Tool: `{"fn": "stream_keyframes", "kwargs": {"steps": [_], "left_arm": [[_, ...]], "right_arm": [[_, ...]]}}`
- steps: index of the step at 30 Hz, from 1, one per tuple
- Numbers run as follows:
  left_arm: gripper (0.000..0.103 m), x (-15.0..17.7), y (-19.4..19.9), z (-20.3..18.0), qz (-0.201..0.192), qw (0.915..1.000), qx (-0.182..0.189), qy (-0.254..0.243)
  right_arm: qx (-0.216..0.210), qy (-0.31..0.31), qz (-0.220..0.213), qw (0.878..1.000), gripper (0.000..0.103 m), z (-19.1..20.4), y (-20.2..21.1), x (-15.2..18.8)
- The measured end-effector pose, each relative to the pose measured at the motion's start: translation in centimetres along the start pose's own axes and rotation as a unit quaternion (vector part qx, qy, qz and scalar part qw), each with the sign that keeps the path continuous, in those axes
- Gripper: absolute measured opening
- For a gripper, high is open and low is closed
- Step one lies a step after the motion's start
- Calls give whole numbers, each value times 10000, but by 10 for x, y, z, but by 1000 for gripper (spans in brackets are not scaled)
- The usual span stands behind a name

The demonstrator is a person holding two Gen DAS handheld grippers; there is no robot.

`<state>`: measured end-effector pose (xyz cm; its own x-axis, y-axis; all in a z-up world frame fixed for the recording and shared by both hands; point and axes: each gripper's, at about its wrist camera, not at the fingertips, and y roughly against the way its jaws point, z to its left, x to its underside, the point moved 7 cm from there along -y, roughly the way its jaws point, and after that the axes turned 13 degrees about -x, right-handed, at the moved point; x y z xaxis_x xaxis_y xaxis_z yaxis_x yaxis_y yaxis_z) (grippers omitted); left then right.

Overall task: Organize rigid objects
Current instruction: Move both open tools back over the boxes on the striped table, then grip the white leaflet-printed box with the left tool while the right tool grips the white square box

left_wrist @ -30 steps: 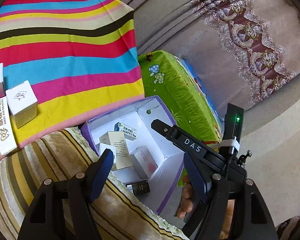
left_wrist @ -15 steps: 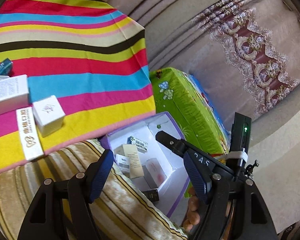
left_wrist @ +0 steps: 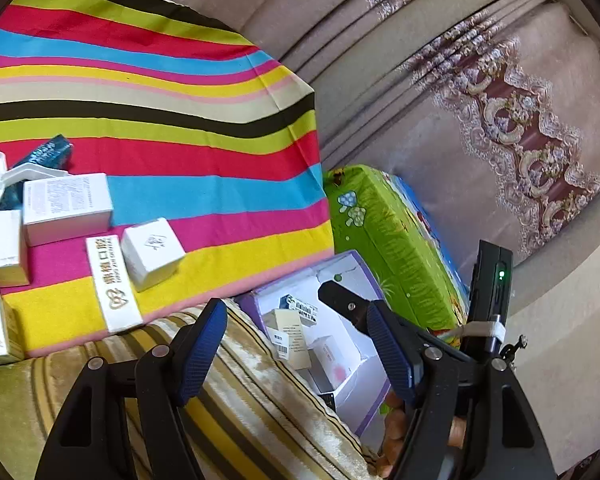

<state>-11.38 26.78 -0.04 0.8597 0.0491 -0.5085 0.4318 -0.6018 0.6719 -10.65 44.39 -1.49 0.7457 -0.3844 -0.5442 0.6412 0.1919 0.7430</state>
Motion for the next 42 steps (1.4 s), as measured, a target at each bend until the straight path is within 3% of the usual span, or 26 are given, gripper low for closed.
{"fn": "stream_keyframes", "kwargs": {"steps": [9, 25, 42], "left_arm": [[73, -5, 8, 26, -117, 9993, -173, 301], [73, -13, 39, 85, -519, 9925, -891, 651], [73, -12, 62, 112, -758, 9875, -1126, 803]], "right_arm": [[-124, 180, 156, 9996, 92, 21, -9, 9], [-363, 703, 564, 9953, 92, 61, -27, 24], [-406, 1146, 810, 9893, 92, 85, -39, 35]]}}
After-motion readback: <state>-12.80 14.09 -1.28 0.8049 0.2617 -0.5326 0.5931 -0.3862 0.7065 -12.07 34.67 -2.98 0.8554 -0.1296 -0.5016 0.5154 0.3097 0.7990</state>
